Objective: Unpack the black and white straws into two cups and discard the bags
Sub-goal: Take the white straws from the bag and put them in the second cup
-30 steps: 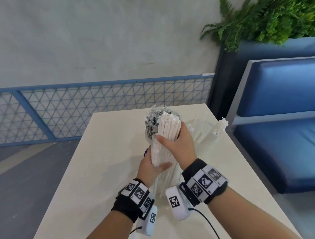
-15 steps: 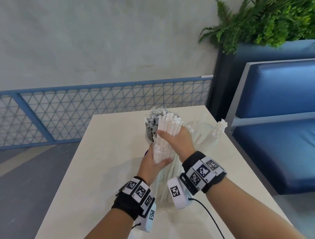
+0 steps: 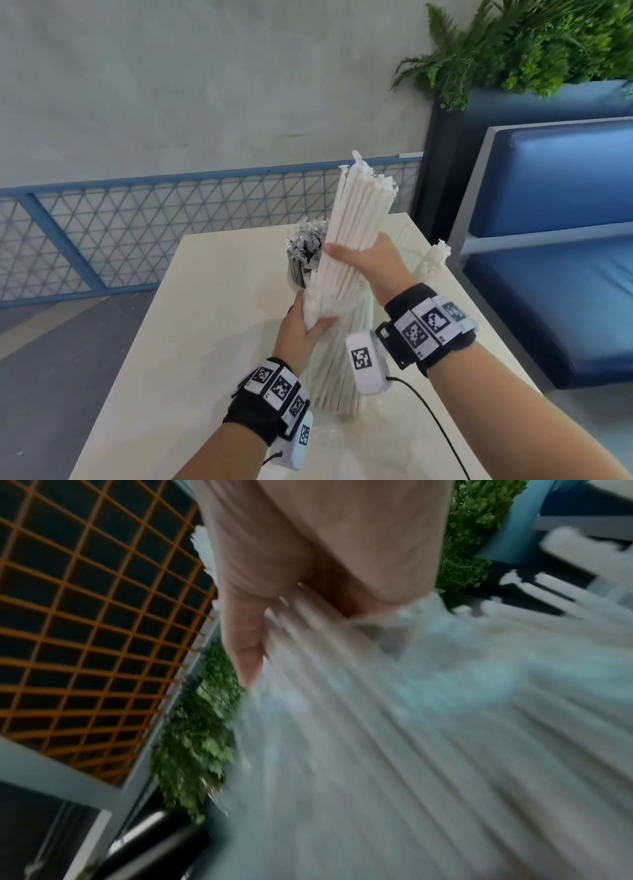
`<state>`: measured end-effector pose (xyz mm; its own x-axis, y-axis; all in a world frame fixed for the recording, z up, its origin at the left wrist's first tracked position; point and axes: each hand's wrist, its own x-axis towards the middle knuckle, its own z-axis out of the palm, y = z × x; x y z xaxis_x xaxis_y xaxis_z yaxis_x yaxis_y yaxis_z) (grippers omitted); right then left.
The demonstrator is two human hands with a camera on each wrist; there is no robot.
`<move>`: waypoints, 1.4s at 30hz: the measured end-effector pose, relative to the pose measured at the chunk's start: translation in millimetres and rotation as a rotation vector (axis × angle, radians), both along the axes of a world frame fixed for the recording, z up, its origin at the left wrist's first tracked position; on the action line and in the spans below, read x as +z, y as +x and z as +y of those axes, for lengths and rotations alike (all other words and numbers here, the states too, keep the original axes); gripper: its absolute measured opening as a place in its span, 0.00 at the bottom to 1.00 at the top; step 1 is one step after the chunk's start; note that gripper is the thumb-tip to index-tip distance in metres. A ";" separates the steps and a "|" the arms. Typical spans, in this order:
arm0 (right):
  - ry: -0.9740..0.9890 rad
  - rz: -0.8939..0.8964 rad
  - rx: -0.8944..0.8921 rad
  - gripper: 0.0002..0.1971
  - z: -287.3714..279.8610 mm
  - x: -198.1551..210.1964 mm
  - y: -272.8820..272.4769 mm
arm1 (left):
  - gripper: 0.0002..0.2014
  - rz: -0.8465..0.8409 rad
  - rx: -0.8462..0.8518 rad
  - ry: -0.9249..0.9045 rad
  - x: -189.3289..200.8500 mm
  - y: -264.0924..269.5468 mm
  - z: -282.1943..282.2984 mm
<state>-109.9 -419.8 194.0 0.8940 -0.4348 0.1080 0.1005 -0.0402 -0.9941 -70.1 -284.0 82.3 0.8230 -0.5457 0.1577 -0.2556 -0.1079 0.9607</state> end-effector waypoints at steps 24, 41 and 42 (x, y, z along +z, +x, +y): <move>0.383 -0.170 -0.537 0.08 -74.7 40.0 9.9 | 0.16 0.030 0.178 -0.136 -8.1 -1.3 6.9; -0.078 -0.082 -0.540 0.14 -58.1 -32.1 15.0 | 0.11 -0.031 0.130 -0.171 -1.4 -4.0 -4.5; -0.092 -0.090 -0.540 0.14 -57.5 -32.6 14.7 | 0.11 -0.026 0.129 -0.173 -2.2 -4.1 -4.8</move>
